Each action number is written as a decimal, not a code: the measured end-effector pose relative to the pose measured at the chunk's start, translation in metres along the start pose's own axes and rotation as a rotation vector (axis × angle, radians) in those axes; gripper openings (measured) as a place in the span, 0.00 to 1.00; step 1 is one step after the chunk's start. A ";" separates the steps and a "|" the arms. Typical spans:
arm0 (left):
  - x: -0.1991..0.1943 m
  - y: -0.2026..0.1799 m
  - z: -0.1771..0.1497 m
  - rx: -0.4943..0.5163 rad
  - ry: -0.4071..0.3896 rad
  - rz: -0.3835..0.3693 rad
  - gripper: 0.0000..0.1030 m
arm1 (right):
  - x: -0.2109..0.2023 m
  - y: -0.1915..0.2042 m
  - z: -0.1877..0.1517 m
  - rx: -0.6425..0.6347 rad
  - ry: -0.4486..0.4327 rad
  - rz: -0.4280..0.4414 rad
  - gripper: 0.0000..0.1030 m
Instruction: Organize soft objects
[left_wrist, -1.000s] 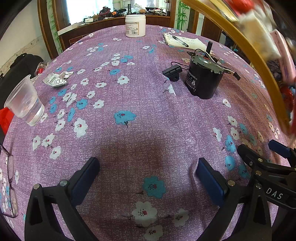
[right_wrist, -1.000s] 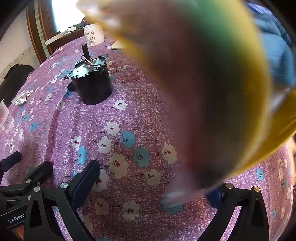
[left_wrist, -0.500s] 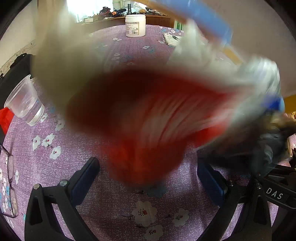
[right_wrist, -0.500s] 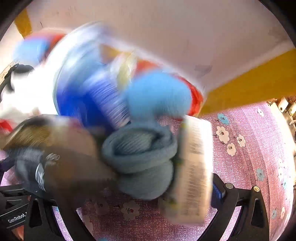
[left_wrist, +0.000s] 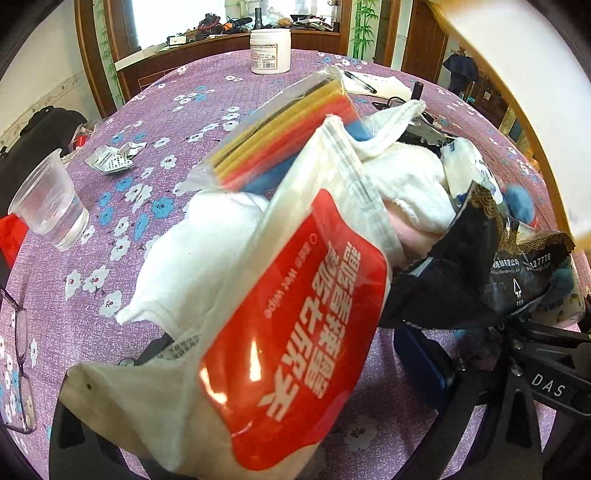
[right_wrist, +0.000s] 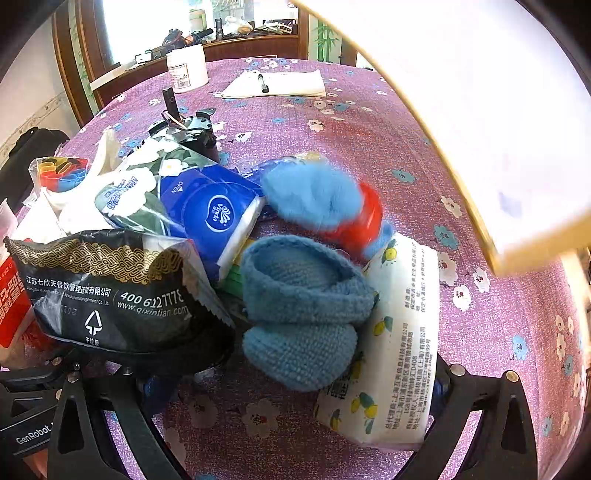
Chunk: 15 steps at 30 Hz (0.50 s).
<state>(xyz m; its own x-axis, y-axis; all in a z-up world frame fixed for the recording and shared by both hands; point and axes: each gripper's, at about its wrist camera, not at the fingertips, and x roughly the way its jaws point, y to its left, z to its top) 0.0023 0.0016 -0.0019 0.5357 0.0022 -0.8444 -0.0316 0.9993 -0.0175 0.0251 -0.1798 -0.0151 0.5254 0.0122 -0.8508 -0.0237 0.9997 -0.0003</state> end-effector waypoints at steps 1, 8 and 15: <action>0.000 0.000 0.000 0.000 0.000 0.000 1.00 | 0.000 0.000 0.000 0.000 0.000 0.000 0.99; 0.000 0.000 0.000 0.000 0.000 0.000 1.00 | 0.000 0.000 0.000 0.000 0.000 0.000 0.99; 0.000 0.000 0.000 0.000 0.000 0.000 1.00 | -0.001 0.000 -0.001 0.000 0.000 -0.001 0.99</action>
<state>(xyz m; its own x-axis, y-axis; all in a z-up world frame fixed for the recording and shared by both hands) 0.0024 0.0019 -0.0019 0.5356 0.0026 -0.8445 -0.0316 0.9994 -0.0170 0.0239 -0.1801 -0.0142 0.5255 0.0114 -0.8507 -0.0233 0.9997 -0.0010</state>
